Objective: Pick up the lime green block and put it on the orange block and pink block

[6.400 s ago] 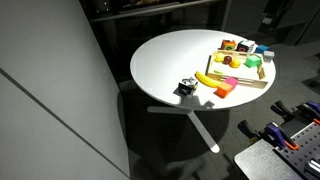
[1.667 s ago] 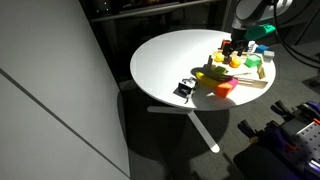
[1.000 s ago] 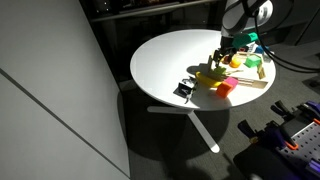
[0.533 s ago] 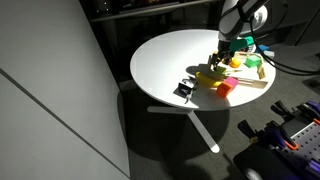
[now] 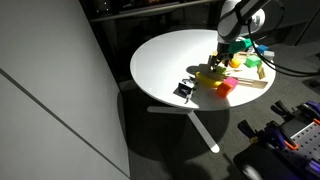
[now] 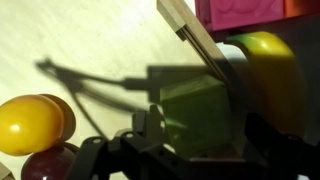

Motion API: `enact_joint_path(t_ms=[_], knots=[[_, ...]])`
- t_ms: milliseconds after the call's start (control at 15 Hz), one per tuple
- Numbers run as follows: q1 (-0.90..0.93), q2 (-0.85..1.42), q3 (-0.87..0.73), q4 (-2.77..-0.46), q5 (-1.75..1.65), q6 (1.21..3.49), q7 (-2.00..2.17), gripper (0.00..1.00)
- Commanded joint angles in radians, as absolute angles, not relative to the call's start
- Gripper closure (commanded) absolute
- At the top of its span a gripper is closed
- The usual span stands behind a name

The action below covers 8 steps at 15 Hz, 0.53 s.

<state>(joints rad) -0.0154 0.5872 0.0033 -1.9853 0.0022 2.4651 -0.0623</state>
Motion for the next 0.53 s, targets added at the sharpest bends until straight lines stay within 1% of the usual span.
enact_joint_path(t_ms=[0,67,133,333,400,467], knots=[[-0.009,0.607,-0.005,-1.958,-0.012,2.471,-0.047,0.08],[-0.008,0.607,-0.004,-1.957,-0.011,2.47,-0.046,0.28],[-0.006,0.606,-0.005,-1.954,-0.011,2.469,-0.043,0.34],[-0.002,0.602,-0.005,-1.948,-0.011,2.467,-0.042,0.58],[-0.003,0.602,-0.005,-1.946,-0.01,2.468,-0.042,0.62],[-0.003,0.601,-0.005,-1.947,-0.01,2.468,-0.042,0.62]])
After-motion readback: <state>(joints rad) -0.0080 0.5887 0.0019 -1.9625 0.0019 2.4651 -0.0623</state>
